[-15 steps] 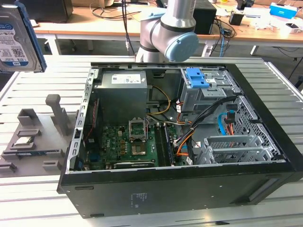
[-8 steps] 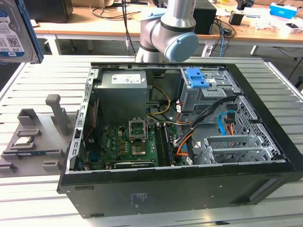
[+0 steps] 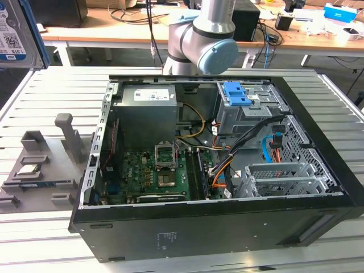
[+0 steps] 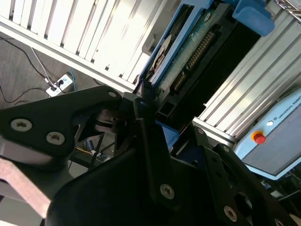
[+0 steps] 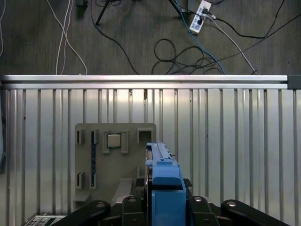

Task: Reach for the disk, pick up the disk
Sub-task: 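Pick up the disk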

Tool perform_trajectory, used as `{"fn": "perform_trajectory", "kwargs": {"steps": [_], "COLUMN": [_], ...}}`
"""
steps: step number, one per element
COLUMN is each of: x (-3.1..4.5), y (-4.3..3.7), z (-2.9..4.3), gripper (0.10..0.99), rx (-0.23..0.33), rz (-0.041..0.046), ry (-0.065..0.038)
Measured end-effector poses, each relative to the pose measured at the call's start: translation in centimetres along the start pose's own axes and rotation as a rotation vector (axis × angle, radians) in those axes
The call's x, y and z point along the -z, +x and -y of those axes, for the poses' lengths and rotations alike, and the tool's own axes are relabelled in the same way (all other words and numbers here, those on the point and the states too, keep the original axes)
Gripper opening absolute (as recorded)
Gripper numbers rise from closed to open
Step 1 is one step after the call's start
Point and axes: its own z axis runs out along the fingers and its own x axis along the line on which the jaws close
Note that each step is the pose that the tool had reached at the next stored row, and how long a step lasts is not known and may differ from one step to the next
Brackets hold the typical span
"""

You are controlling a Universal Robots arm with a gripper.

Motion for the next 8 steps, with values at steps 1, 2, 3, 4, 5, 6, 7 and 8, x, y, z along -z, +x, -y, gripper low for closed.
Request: {"fn": "perform_trajectory", "kwargs": {"steps": [1, 2, 3, 4, 5, 6, 7, 8], "x": [0.01, 0.01, 0.01, 0.01, 0.02, 0.02, 0.02, 0.03], "y": [0.0, 0.0, 0.0, 0.0, 0.0, 0.0, 0.0, 0.0], "z": [0.0, 0.0, 0.0, 0.01, 0.08, 0.17, 0.36, 0.53], "gripper": [0.365, 0.365, 0.365, 0.365, 0.365, 0.365, 0.365, 0.365], "rx": [0.0, 0.0, 0.0, 0.0, 0.0, 0.0, 0.0, 0.0], "rz": [0.0, 0.0, 0.0, 0.0, -0.0001, -0.0001, 0.0, 0.0], "ry": [0.0, 0.0, 0.0, 0.0, 0.0, 0.0, 0.0, 0.0]}}
